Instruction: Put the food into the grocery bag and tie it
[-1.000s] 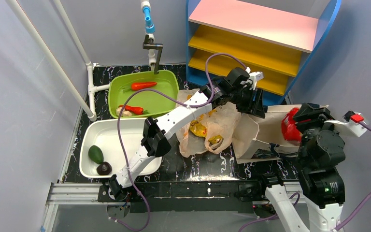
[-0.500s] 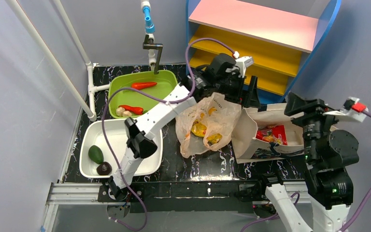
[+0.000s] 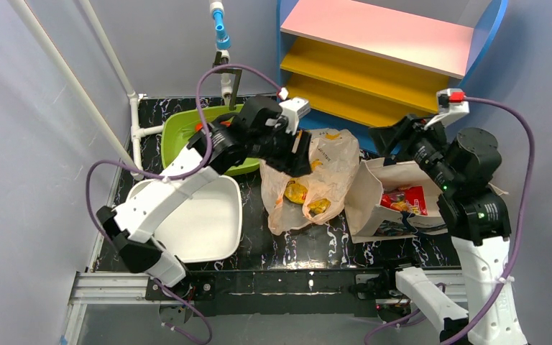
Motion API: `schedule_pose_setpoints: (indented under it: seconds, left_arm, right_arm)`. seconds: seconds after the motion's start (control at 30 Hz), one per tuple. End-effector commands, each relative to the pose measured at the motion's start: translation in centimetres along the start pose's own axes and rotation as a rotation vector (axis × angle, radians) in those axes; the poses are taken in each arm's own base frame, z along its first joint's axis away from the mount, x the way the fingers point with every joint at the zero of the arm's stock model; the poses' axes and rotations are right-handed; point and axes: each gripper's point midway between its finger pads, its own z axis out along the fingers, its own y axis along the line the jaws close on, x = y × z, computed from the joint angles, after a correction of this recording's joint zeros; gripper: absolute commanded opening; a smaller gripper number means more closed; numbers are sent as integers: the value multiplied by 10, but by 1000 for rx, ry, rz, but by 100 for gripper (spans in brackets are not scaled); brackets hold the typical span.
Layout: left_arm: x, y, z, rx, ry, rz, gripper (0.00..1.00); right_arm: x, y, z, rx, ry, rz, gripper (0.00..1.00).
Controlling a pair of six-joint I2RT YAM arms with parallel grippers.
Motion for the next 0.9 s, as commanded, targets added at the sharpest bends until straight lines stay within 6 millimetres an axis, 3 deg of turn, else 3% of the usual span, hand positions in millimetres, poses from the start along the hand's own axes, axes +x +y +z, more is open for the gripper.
schedule_pose_setpoints:
  seconds: [0.0, 0.23, 0.4, 0.57, 0.67, 0.77, 0.87]
  left_arm:
    - [40, 15, -16, -6, 67, 75, 57]
    - [93, 2, 0, 107, 204, 207, 51]
    - [112, 22, 20, 6, 247, 359, 49]
    - [120, 48, 41, 8, 172, 693, 48]
    - [143, 61, 69, 75, 120, 930, 51]
    - [159, 67, 95, 115, 25, 1046, 51]
    - [150, 69, 109, 84, -71, 1024, 47]
  right_arm:
    - [-9, 33, 1, -142, 11, -96, 68]
    - [13, 48, 26, -160, 106, -166, 68]
    - [20, 53, 31, -157, 120, -164, 68]
    - [32, 48, 21, -134, 164, -168, 68]
    - [35, 37, 11, -84, 162, -159, 68]
    - [35, 32, 3, -60, 164, -153, 68]
    - [35, 31, -1, -53, 171, -154, 68]
